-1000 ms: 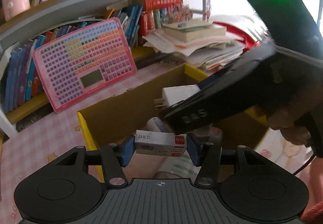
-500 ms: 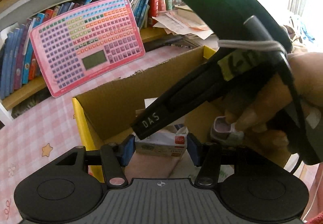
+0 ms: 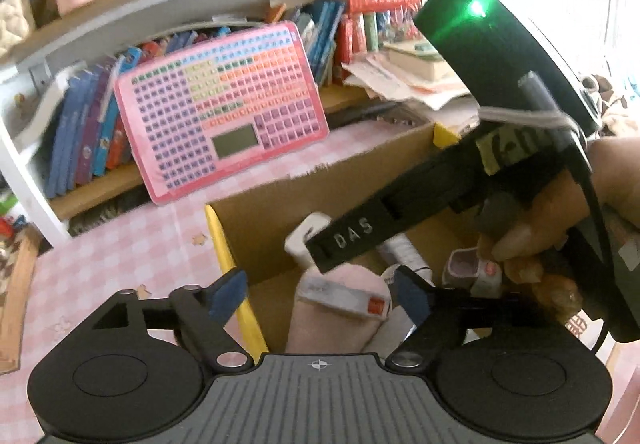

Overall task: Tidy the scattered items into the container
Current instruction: 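Lower both items into the yellow box and open both tools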

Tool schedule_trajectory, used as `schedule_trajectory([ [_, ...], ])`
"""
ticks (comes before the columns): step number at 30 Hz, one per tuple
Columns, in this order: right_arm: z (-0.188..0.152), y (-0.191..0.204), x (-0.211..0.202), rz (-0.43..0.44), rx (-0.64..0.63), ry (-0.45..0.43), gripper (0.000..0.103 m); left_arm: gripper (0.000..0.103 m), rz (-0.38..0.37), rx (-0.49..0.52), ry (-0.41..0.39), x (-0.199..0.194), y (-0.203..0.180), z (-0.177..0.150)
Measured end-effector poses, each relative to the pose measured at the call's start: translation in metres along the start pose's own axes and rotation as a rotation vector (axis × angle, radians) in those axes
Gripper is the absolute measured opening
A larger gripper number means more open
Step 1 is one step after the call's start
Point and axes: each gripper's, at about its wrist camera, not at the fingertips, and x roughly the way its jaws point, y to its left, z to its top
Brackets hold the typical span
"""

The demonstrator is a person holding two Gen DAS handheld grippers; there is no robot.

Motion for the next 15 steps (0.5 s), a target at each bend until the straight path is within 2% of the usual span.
schedule_trajectory([
  [7,-0.019,0.011,-0.045,-0.036,-0.016,-0.105,0.084,0.086,-0.045,-0.01,-0.068,-0.044,0.004,-0.011],
  [10,-0.03,0.016,-0.064,-0.051,-0.017,-0.138,0.087,0.086,-0.065,-0.014,-0.082,-0.063,0.007,-0.019],
  [15,-0.054,0.025,-0.09,-0.086,-0.013,-0.17,0.088,0.086,-0.088,-0.041,-0.091,-0.09,0.014,-0.04],
])
